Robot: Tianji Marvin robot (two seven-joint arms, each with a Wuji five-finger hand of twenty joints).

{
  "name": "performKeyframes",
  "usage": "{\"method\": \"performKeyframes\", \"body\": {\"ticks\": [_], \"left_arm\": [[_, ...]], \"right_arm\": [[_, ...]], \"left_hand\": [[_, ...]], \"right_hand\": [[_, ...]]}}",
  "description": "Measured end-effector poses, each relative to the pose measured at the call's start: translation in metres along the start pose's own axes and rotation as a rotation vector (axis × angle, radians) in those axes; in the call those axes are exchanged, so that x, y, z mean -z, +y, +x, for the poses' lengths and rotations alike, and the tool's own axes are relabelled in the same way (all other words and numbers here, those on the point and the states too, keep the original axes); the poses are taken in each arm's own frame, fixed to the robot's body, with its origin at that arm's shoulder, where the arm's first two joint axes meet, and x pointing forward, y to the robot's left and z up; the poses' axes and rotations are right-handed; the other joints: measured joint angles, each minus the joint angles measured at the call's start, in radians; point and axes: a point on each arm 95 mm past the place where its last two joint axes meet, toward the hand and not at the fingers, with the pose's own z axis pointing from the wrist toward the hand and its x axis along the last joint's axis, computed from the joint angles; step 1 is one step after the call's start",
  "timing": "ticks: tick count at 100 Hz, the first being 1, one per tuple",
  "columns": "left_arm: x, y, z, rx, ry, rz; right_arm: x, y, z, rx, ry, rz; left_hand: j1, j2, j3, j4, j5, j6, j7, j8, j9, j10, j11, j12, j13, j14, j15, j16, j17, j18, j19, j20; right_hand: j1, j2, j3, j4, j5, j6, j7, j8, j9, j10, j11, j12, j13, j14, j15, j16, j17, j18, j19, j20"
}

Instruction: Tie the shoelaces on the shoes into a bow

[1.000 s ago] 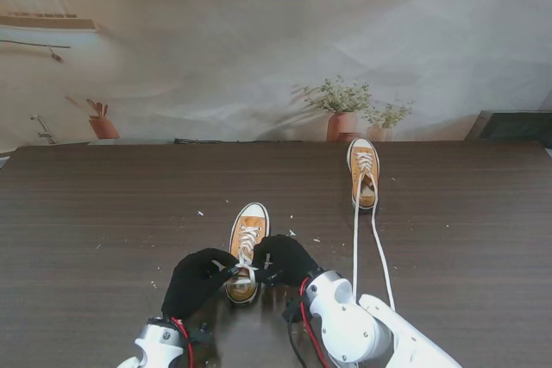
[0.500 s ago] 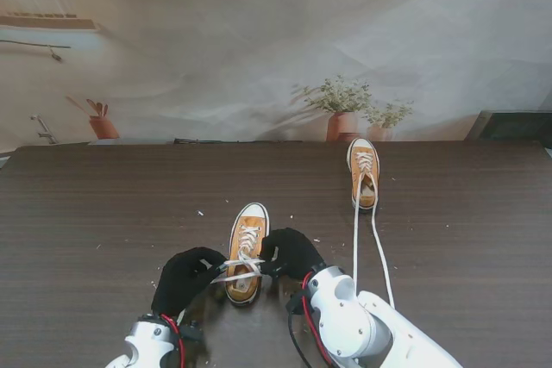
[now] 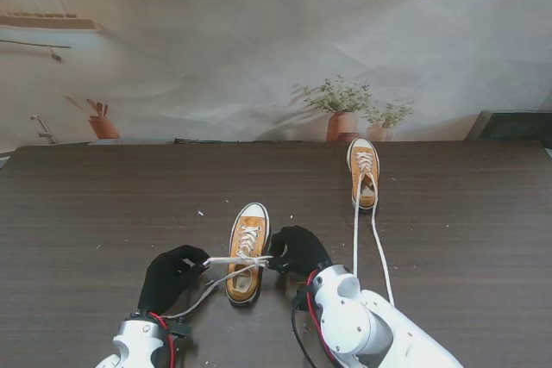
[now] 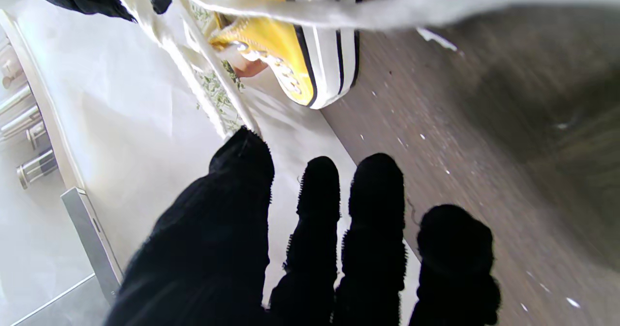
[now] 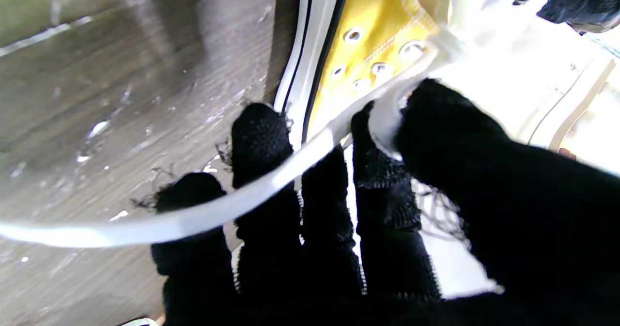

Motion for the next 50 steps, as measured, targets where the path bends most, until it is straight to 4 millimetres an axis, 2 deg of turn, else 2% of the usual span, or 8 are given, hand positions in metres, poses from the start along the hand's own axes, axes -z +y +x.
{"method": "performKeyframes", "body": {"ticks": [21,27,50], "left_arm": [[0.0,-0.01,-0.006,-0.018,-0.024,0.032],[-0.001,-0.013,-0.007,-0.024,-0.031,0.04],[-0.007,-0.023,-0.013,-0.047,-0.055,0.063]], "right_arm": [[0.0,0.002,-0.002,0.008,-0.011,-0.006],[0.0,0.002,-0.002,0.01,-0.014,-0.008],[-0.002,0.004,-0.005,0.025,-0.033,-0.033]], "left_hand": [[0.009,0.001,-0.012,0.0,0.0,0.002,0.0,0.001,0.0,0.004,0.0,0.0,0.0,0.0,0.0,0.0,0.0,0.0,0.0,0.0],[0.019,0.001,-0.011,0.0,0.0,0.027,0.0,0.001,0.0,0.009,0.0,0.0,0.0,0.0,0.0,0.0,0.0,0.0,0.0,0.0],[0.019,0.001,-0.011,0.0,0.001,0.027,0.0,0.001,0.0,0.009,0.0,0.0,0.0,0.0,0.0,0.0,0.0,0.0,0.0,0.0]], "right_hand": [[0.0,0.002,0.0,0.0,0.0,0.0,0.0,0.0,0.0,0.0,0.0,0.0,-0.01,0.001,0.0,0.0,-0.002,0.0,0.0,0.0],[0.0,0.002,0.0,0.0,0.0,0.0,0.0,0.0,0.0,0.0,0.0,0.0,-0.01,0.001,0.0,0.0,-0.002,0.0,0.0,0.0],[0.0,0.002,0.0,0.0,0.0,0.0,0.0,0.0,0.0,0.0,0.0,-0.001,-0.01,0.008,0.0,0.0,-0.002,0.0,0.0,0.0]]}}
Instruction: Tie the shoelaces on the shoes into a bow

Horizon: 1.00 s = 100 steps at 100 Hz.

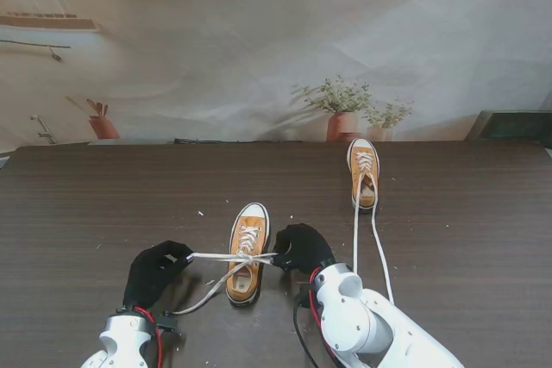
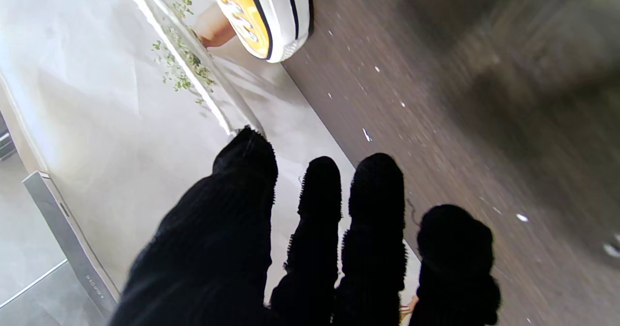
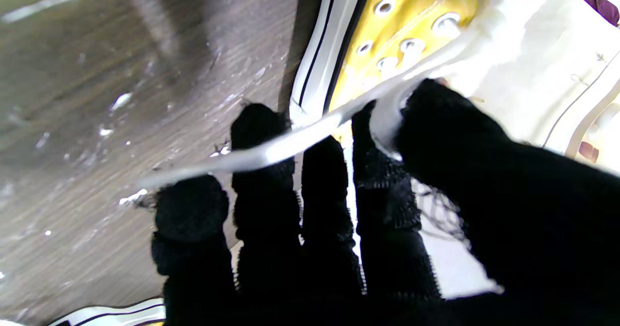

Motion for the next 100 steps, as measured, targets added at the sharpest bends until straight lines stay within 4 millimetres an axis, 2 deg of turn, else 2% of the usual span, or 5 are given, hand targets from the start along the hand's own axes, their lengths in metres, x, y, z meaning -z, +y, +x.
{"method": "performKeyframes", "body": {"ticks": [36,57,66,77,100], "left_arm": [[-0.011,-0.018,-0.005,-0.025,-0.029,0.059],[-0.01,-0.02,-0.004,-0.033,-0.013,-0.003],[-0.008,-0.016,-0.002,-0.043,0.026,-0.065],[-0.005,-0.008,0.001,-0.042,0.045,-0.111],[-0.009,0.014,0.008,-0.002,0.054,-0.188]], "right_arm": [[-0.005,0.007,-0.01,0.046,-0.039,-0.068],[-0.005,0.008,-0.012,0.027,-0.046,-0.069],[-0.005,0.007,-0.012,0.024,-0.038,-0.067],[-0.004,0.006,-0.011,0.022,-0.033,-0.061],[-0.003,0.004,-0.009,0.019,-0.024,-0.053]], "left_hand": [[0.02,0.001,0.001,0.0,0.0,0.044,0.006,0.019,0.0,0.027,0.0,0.0,0.0,0.0,0.0,0.0,0.0,0.0,0.0,0.0],[0.021,0.015,-0.016,0.0,-0.001,0.041,-0.021,0.024,-0.026,0.011,-0.033,0.0,-0.002,-0.012,0.0,0.0,-0.011,0.0,-0.002,0.0],[0.018,0.028,-0.037,0.006,-0.048,0.041,-0.173,-0.095,-0.109,0.001,-0.004,-0.069,-0.041,-0.017,-0.012,0.0,-0.042,0.0,-0.019,0.0],[-0.071,0.014,0.007,0.008,-0.048,0.041,-0.273,-0.13,-0.145,0.0,0.033,-0.202,-0.044,-0.025,-0.015,0.0,-0.057,-0.004,-0.027,-0.001],[-0.184,-0.013,0.155,-0.01,-0.048,0.041,-0.331,-0.13,-0.15,-0.001,0.04,-0.211,-0.044,-0.027,-0.015,0.0,-0.059,-0.007,-0.028,-0.001]], "right_hand": [[0.011,0.01,0.0,-0.017,-0.009,0.01,0.0,0.001,0.0,0.0,0.0,-0.011,0.0,0.0,0.0,0.0,0.0,0.0,0.0,0.0],[0.018,0.01,0.0,-0.017,-0.009,0.018,-0.001,0.002,0.0,0.0,0.0,-0.018,0.0,0.001,0.0,0.0,0.0,0.0,0.0,0.0],[0.018,0.01,0.0,-0.017,-0.009,0.018,-0.001,0.003,0.0,0.0,0.0,-0.018,0.0,0.001,0.0,0.0,0.0,0.0,0.0,0.0],[0.018,0.01,0.0,-0.017,-0.009,0.018,-0.001,0.003,0.0,0.0,0.0,-0.018,0.0,0.001,0.0,0.0,0.001,0.0,0.0,0.0],[0.018,0.01,0.0,-0.017,-0.009,0.018,-0.001,0.003,0.0,0.0,0.0,-0.018,0.0,0.001,0.0,0.0,0.002,0.0,0.0,0.0]]}}
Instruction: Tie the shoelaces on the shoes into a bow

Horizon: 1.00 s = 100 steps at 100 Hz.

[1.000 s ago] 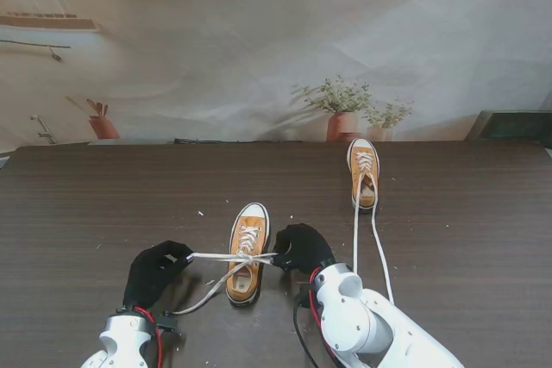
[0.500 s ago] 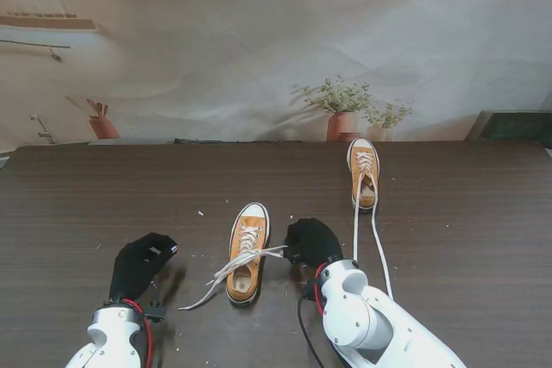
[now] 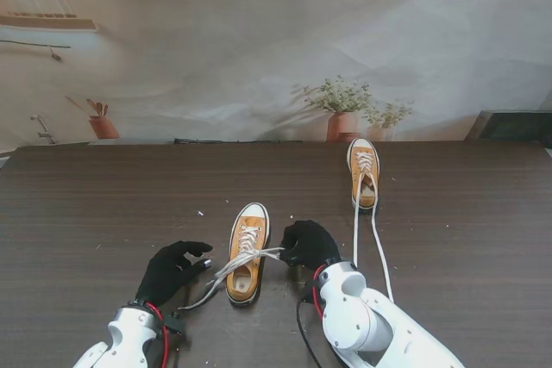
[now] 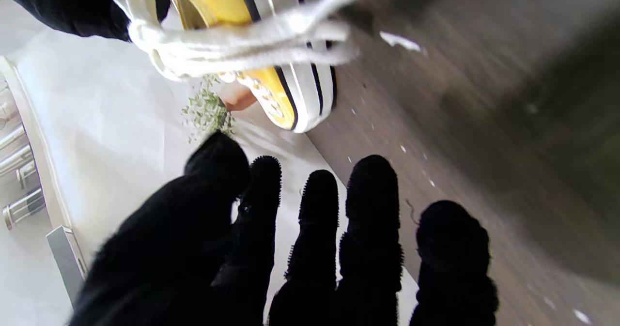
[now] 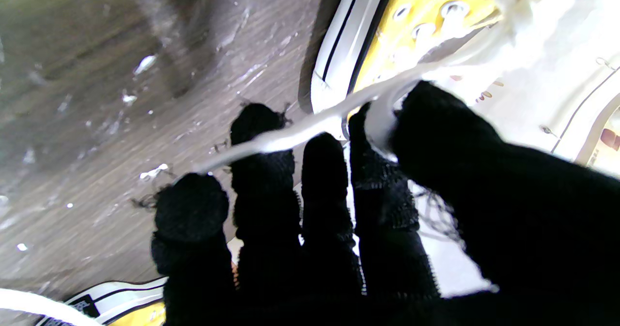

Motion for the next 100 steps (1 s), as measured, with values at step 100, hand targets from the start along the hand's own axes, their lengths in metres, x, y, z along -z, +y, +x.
{"method": "performKeyframes", "body": {"ticks": [100], "left_arm": [[-0.024,0.033,0.012,0.002,0.008,-0.17]], "right_arm": [[0.005,0.0,0.003,-0.008,0.021,0.014]], "left_hand": [[0.26,0.213,-0.388,0.02,-0.068,0.001,0.348,0.361,0.04,0.013,-0.006,0.182,0.0,-0.011,0.0,0.0,0.008,-0.045,0.031,-0.008]], "right_hand": [[0.0,0.0,0.0,0.0,0.0,0.0,0.0,0.0,0.0,0.0,0.0,0.0,0.0,0.0,0.0,0.0,0.008,0.0,0.0,-0.001]]}}
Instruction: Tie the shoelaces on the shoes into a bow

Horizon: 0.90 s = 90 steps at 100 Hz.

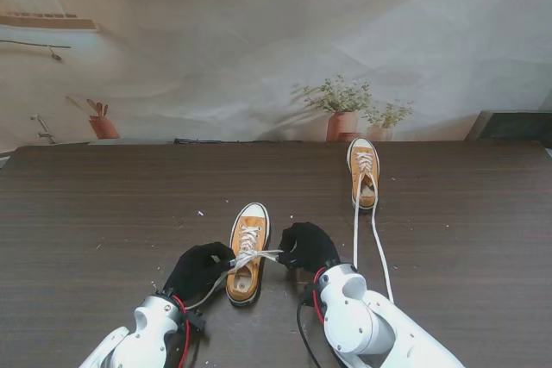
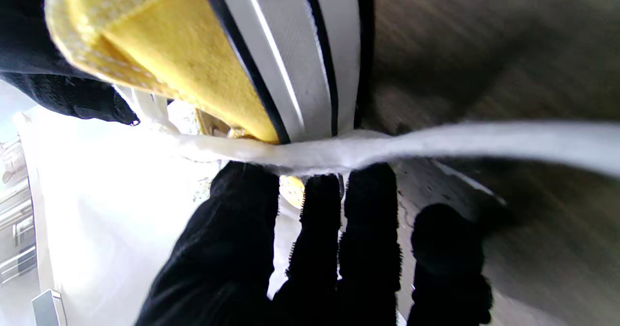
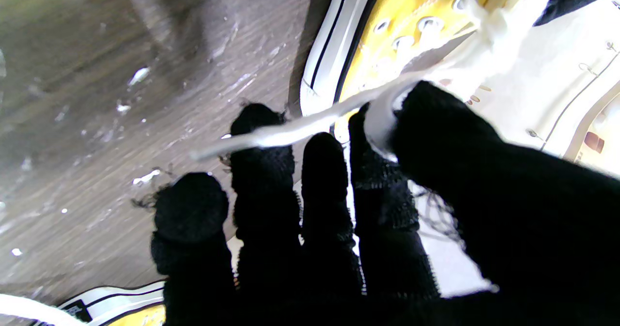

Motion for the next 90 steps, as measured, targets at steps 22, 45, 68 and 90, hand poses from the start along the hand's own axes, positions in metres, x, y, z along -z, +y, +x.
{"method": "performKeyframes", "body": {"ticks": [22,45,68,90], "left_arm": [[0.002,-0.002,0.0,0.029,-0.011,0.013],[0.007,-0.006,-0.003,0.046,-0.035,0.049],[0.01,-0.006,-0.002,0.028,-0.027,0.026],[0.012,-0.009,-0.004,0.008,-0.029,0.026]], "right_arm": [[0.0,0.0,0.0,0.0,0.004,0.001],[0.002,-0.001,0.001,0.001,0.005,0.002],[0.002,-0.002,0.001,-0.001,0.005,0.004],[0.003,-0.003,0.002,-0.002,0.008,0.007]], "left_hand": [[0.027,0.11,-0.054,0.005,-0.131,0.052,0.096,0.171,-0.091,0.001,0.036,0.0,-0.022,0.0,0.0,0.0,-0.002,0.001,-0.029,0.0],[0.048,0.161,-0.067,0.005,-0.195,0.1,0.155,0.261,-0.132,0.026,0.081,0.001,-0.049,0.0,0.0,0.0,-0.019,0.012,-0.041,0.0],[0.048,0.172,-0.067,0.005,-0.196,0.102,0.156,0.272,-0.151,0.026,0.084,0.001,-0.062,0.01,-0.011,0.001,-0.044,0.01,-0.057,0.012],[0.048,0.185,-0.067,0.005,-0.219,0.105,0.167,0.31,-0.154,0.026,0.106,0.005,-0.062,0.01,-0.012,0.001,-0.048,0.01,-0.057,0.022]], "right_hand": [[0.0,0.0,0.0,0.0,0.0,0.0,0.0,0.0,0.0,0.0,0.0,0.0,0.0,0.0,0.0,0.0,0.0,0.0,0.0,0.0],[0.0,0.0,0.0,0.0,0.0,0.0,0.0,0.0,0.0,0.0,0.0,0.0,0.0,0.0,0.0,0.0,0.0,0.0,0.0,0.0],[0.0,0.0,0.0,0.0,0.0,0.0,0.0,0.0,0.0,0.0,0.0,0.0,0.0,0.0,0.0,0.0,0.0,0.0,0.0,0.0],[0.0,0.0,0.0,0.0,0.0,0.0,0.0,0.0,0.0,0.0,0.0,0.0,0.0,0.0,0.0,0.0,0.001,0.0,0.0,0.0]]}}
